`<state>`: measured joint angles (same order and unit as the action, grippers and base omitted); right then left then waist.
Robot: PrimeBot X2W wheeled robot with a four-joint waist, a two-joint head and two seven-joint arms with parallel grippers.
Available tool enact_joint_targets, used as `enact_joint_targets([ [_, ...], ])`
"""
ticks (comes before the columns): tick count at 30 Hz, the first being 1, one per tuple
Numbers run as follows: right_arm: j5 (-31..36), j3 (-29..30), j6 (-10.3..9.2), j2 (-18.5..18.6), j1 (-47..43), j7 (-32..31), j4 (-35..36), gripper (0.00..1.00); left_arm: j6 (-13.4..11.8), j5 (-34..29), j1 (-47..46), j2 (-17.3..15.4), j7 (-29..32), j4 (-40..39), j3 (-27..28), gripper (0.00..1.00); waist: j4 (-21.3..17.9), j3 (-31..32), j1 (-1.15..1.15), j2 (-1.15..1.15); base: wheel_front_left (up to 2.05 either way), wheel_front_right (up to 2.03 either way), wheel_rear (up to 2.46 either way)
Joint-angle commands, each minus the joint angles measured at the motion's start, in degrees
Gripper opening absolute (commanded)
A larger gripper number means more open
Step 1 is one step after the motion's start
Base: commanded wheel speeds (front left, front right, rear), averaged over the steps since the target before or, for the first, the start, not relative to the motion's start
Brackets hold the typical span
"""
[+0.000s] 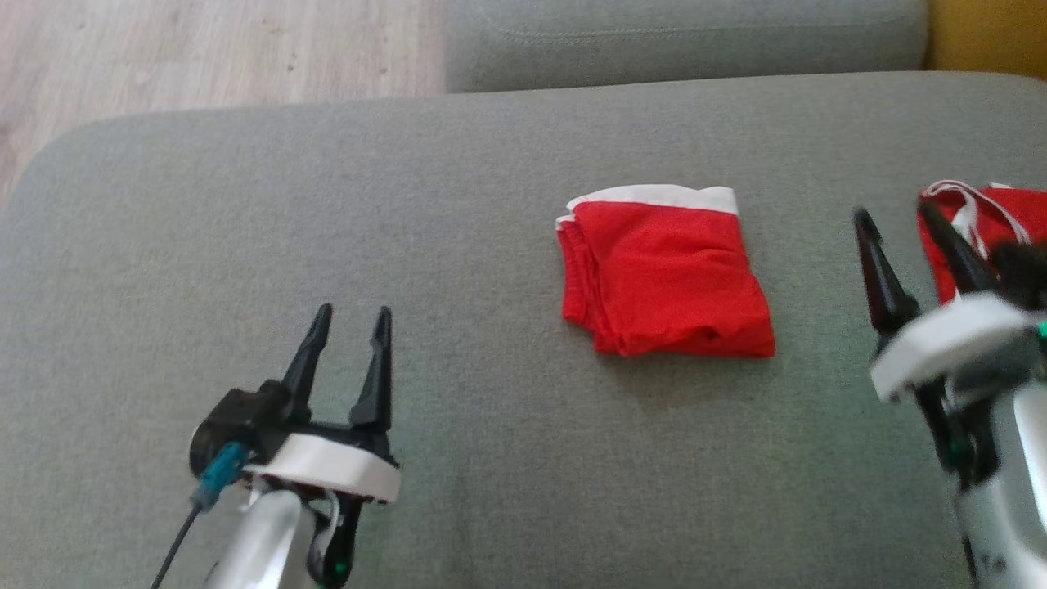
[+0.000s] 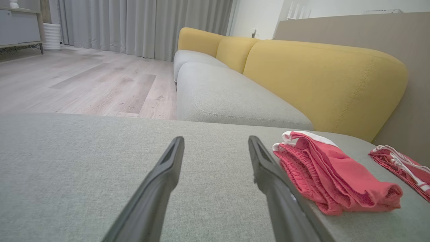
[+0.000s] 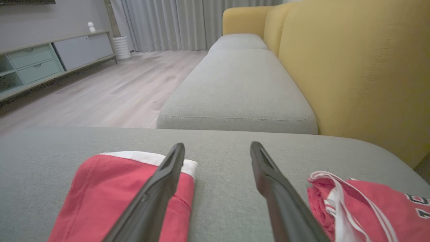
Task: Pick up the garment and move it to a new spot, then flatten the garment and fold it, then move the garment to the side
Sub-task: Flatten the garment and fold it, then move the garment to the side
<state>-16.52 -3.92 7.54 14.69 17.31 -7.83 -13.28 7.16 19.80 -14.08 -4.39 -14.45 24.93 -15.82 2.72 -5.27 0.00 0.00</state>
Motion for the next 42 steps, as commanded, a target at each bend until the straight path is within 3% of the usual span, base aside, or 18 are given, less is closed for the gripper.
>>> enact_joint_targets([
  [1, 1.48, 1.75, -0.05, -1.25, -1.98, 2.74, 3.56, 1.0, 0.29, 0.37, -0.34, -1.32, -0.55, -2.1, 3.12, 1.0, -1.02, 1.01, 0.0, 0.0, 0.0, 0.0, 0.0],
  [6, 2.91, 5.66, -0.05, -4.7, -7.82, 5.62, 5.53, 1.0, -0.1, 0.22, 1.5, -1.76, -0.55, -2.71, 5.35, 1.0, -2.64, 2.36, 0.0, 0.0, 0.0, 0.0, 0.0],
  [10, 3.63, 5.42, -0.05, -6.8, -11.43, 5.64, 6.97, 1.0, -0.44, -0.04, 3.41, -2.04, -0.55, -3.3, 7.36, 1.0, -4.18, 3.47, 0.0, 0.0, 0.0, 0.0, 0.0],
  [27, 2.52, 3.87, -0.05, -7.86, -13.1, 2.55, 9.51, 1.0, -0.92, -1.43, 6.79, -1.29, -0.55, -5.18, 10.77, 1.0, -5.43, 3.6, 0.0, 0.0, 0.0, 0.0, 0.0],
  [31, 1.86, 2.68, -0.05, -7.16, -10.87, 0.81, 9.97, 1.0, -0.82, -1.65, 5.76, -1.12, -0.55, -5.26, 10.52, 1.0, -4.79, 2.3, 0.0, 0.0, 0.0, 0.0, 0.0],
  [36, -0.62, -0.35, -0.05, -5.81, -3.13, -5.84, 8.43, 1.0, -0.58, -1.74, 3.3, -0.92, -0.55, -6.11, 10.05, 1.0, -3.27, -1.36, 0.0, 0.0, 0.0, 0.0, 0.0],
  [42, -2.64, -2.24, -0.05, -5.09, 7.45, -15.73, -2.84, 1.0, -0.26, -2.31, 0.22, -0.68, -0.55, -6.41, 8.67, 1.0, -0.33, -5.84, 0.0, 0.0, 0.0, 0.0, 0.0],
])
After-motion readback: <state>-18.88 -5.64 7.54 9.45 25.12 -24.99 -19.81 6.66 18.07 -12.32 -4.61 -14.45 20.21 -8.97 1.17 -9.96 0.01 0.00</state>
